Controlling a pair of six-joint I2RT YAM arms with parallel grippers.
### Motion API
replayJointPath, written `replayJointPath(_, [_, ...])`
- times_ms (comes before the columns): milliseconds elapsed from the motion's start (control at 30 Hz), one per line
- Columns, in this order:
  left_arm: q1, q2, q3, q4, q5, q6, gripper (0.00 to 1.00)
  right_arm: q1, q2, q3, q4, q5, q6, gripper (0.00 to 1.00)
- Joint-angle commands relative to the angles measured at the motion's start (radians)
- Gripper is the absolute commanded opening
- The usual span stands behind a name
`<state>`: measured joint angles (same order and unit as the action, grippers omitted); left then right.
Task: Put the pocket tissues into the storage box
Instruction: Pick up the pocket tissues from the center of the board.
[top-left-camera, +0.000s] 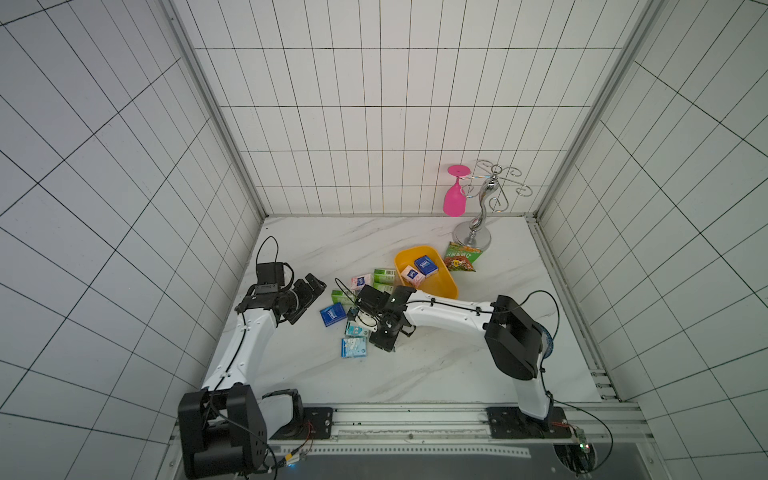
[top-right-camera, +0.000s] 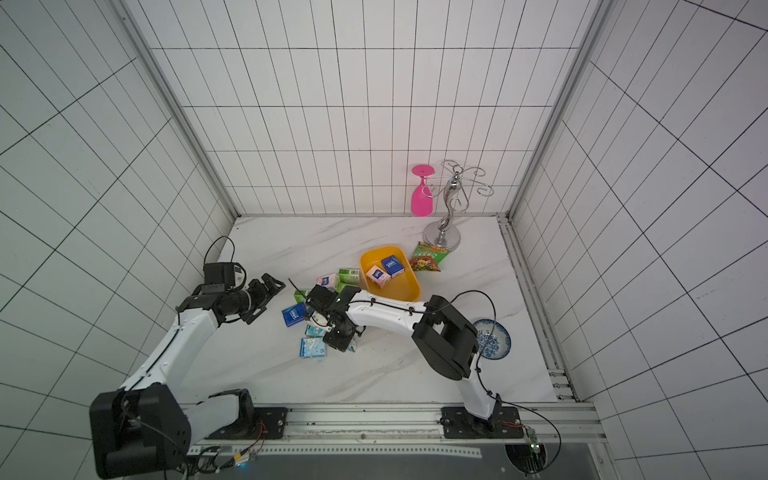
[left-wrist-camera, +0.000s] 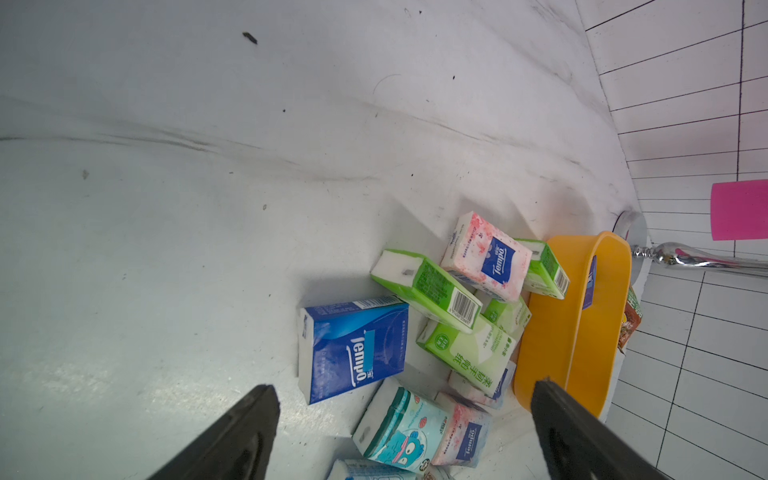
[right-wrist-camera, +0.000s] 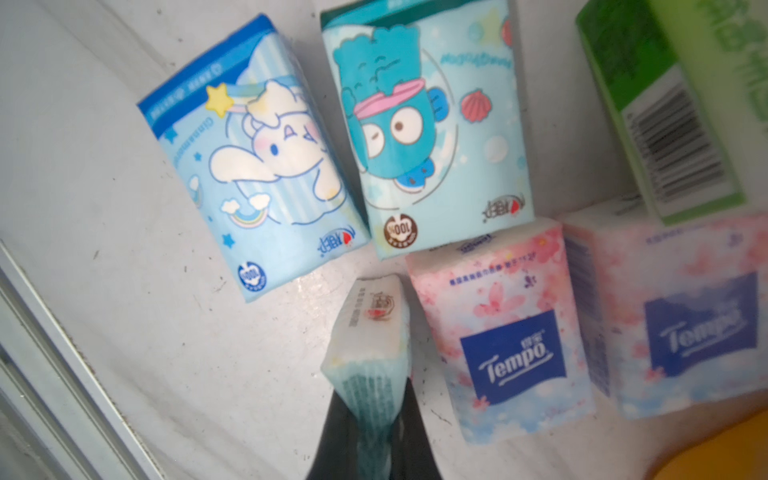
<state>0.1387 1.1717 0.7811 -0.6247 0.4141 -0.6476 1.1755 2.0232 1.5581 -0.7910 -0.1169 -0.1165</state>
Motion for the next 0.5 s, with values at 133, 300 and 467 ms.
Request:
replayJointPath(133, [0.001, 0.022, 0.051, 0.012, 0.032, 0.016, 0.98, -0.108, -0.129, 0.025, -0.060, -0.130, 0.143, 0.00])
replayJointPath(300, [-0.049, 0.056, 0.114, 0.004, 0.041, 0.016, 0.97, -0.271, -0.244, 0.017, -0.062, -0.271, 0.257, 0.00])
replayJointPath(467, [-0.169, 0.078, 0.194, -0.024, -0.043, 0.046, 0.97, -0.415, -0.306, 0.028, -0.066, -0.263, 0.336, 0.00])
